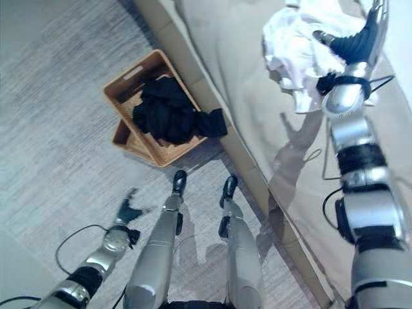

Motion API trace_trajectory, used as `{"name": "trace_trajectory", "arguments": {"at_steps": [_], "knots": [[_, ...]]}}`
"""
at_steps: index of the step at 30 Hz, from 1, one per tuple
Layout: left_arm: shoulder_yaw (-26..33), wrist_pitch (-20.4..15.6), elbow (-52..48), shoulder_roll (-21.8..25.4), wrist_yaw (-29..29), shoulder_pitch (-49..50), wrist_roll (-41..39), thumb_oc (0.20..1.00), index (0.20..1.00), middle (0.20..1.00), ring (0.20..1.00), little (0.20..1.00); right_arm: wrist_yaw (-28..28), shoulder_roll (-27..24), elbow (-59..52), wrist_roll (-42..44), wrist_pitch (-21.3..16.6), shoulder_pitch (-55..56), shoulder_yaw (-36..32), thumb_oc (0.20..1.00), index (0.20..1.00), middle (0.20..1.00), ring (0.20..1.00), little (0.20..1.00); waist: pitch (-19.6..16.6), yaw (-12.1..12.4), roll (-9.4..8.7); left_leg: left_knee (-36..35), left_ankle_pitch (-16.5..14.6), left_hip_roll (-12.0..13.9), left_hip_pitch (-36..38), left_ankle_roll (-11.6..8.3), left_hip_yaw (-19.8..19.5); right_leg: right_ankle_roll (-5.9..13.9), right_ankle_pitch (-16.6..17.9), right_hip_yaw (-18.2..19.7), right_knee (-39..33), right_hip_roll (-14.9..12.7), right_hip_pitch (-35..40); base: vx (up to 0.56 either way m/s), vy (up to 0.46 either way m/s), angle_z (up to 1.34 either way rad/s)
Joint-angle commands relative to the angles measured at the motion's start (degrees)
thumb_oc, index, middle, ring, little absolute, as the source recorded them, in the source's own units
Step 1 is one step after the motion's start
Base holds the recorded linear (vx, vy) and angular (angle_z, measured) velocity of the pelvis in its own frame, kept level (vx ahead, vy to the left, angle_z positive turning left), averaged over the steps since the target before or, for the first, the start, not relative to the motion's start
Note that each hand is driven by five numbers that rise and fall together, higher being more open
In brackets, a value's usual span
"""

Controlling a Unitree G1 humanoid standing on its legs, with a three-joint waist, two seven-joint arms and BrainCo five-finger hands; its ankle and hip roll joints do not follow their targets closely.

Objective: Pick up clothes into the bucket

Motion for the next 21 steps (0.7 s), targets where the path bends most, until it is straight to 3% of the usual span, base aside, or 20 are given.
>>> {"name": "trace_trajectory", "arguments": {"at_steps": [1,6,10,15,16,17,18,21], "knots": [[0.62,-2.53,-2.45,-2.65,-1.29,0.57,0.22,1.000,1.000,1.000,1.000,1.000,2.10,-6.13,-0.08,4.05,0.35,-0.30,3.55,1.000,1.000,1.000,1.000,1.000,-0.91,-1.56,4.13,2.28,-2.33,-0.36,0.50,1.23,-1.50,3.15,-2.54,-1.05,5.83,-2.88,0.72,0.01,-0.068,0.35],[0.16,-4.27,-5.11,-6.42,-1.61,-1.32,-10.69,1.000,1.000,1.000,1.000,1.000,7.63,-6.82,12.30,2.29,3.71,-5.00,11.73,1.000,1.000,1.000,1.000,1.000,-0.91,-0.75,6.75,-1.58,1.17,0.62,-1.17,0.55,-3.19,2.35,-4.25,-2.17,9.42,-3.42,-3.54,0.00,-0.124,0.15],[-0.70,-3.99,-6.78,-7.67,-1.32,-2.90,-12.42,1.000,1.000,1.000,1.000,1.000,10.84,-6.86,18.77,1.50,5.37,-4.44,12.56,1.000,1.000,1.000,1.000,1.000,-0.91,-1.00,9.44,-2.40,2.34,0.82,-1.90,0.14,-3.36,2.02,-5.68,-1.57,12.74,-3.81,-6.37,0.00,-0.077,0.12],[0.18,-3.10,-5.91,-8.18,-1.42,-2.76,-13.75,1.000,1.000,1.000,1.000,1.000,13.47,-6.65,22.72,1.67,7.08,-4.23,11.91,1.000,1.000,1.000,1.000,1.000,-0.91,-1.29,10.94,-2.86,2.94,1.11,-2.33,-0.22,-2.91,1.75,-6.49,-0.65,14.77,-3.96,-8.00,-0.01,-0.053,0.06],[0.51,-2.71,-5.03,-8.38,-1.57,-2.47,-14.51,1.000,1.000,1.000,1.000,1.000,14.25,-6.40,23.96,0.46,8.00,-4.88,12.39,0.900,0.900,0.900,0.900,0.900,-0.91,-1.58,11.19,-3.02,3.10,1.28,-2.32,-0.36,-2.59,1.58,-6.59,-0.16,15.05,-3.71,-8.27,-0.01,-0.023,0.03],[0.53,-2.72,-5.02,-8.38,-1.57,-2.48,-14.51,1.000,1.000,1.000,1.000,1.000,14.25,-6.39,23.97,0.46,8.00,-4.91,12.41,0.900,0.900,0.900,0.900,0.900,-0.91,-1.58,11.18,-3.02,3.10,1.28,-2.33,-0.36,-2.57,1.58,-6.59,-0.14,15.06,-3.72,-8.29,0.00,0.000,0.00],[0.72,-2.58,-4.42,-8.63,-1.59,-2.50,-14.75,1.000,1.000,1.000,1.000,1.000,14.21,-6.20,24.31,-0.19,8.25,-4.91,12.54,0.200,0.200,0.200,0.200,0.200,-0.91,-1.69,11.26,-3.20,3.21,1.41,-2.26,-0.40,-2.43,1.59,-6.56,-0.03,15.23,-3.64,-8.51,0.00,0.000,0.00],[0.16,-2.20,-3.06,-9.19,-1.61,-2.82,-14.58,1.000,1.000,1.000,1.000,1.000,13.94,-6.34,24.69,-1.33,8.36,-4.50,12.62,0.200,0.200,0.200,0.200,0.200,-0.91,-1.96,11.55,-3.45,3.44,1.57,-1.87,-0.55,-2.47,1.53,-6.62,0.08,15.46,-3.51,-8.36,-0.02,-0.046,0.01]]}}
